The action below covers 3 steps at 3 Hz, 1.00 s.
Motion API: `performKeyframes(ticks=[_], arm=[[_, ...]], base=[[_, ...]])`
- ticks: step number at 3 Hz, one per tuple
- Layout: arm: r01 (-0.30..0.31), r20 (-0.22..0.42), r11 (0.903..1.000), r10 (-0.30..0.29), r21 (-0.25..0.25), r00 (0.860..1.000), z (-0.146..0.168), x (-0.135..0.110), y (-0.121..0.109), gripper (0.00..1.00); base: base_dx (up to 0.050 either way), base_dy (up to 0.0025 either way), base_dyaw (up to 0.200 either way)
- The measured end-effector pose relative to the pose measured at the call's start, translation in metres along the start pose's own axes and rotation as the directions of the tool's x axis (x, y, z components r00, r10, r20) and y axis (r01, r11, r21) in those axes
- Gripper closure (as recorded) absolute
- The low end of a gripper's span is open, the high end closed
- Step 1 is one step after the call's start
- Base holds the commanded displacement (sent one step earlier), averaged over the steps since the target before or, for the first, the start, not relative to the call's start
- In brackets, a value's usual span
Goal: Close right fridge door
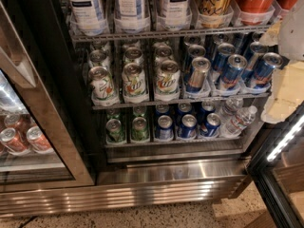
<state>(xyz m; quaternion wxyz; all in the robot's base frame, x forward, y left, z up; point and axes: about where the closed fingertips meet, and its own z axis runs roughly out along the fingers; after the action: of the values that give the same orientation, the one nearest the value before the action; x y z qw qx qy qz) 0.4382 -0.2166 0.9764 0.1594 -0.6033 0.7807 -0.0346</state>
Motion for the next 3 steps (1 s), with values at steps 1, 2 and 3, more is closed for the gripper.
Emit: performKeyframes(ticks=[1, 2, 3], arm=[[0.000, 0.000, 1.0000, 0.000, 0.000, 1.000, 0.0000, 0.0000, 0.0000, 0.00], [0.000, 0.000, 1.0000, 0.000, 0.000, 1.000, 0.0000, 0.0000, 0.0000, 0.00], [0.000, 0.000, 1.0000, 0.000, 0.000, 1.000, 0.0000, 0.0000, 0.0000, 0.00]], base=[[-0.050, 0.00000, 0.000], [-0.049, 0.00002, 0.000], [-0.050, 0.00001, 0.000]])
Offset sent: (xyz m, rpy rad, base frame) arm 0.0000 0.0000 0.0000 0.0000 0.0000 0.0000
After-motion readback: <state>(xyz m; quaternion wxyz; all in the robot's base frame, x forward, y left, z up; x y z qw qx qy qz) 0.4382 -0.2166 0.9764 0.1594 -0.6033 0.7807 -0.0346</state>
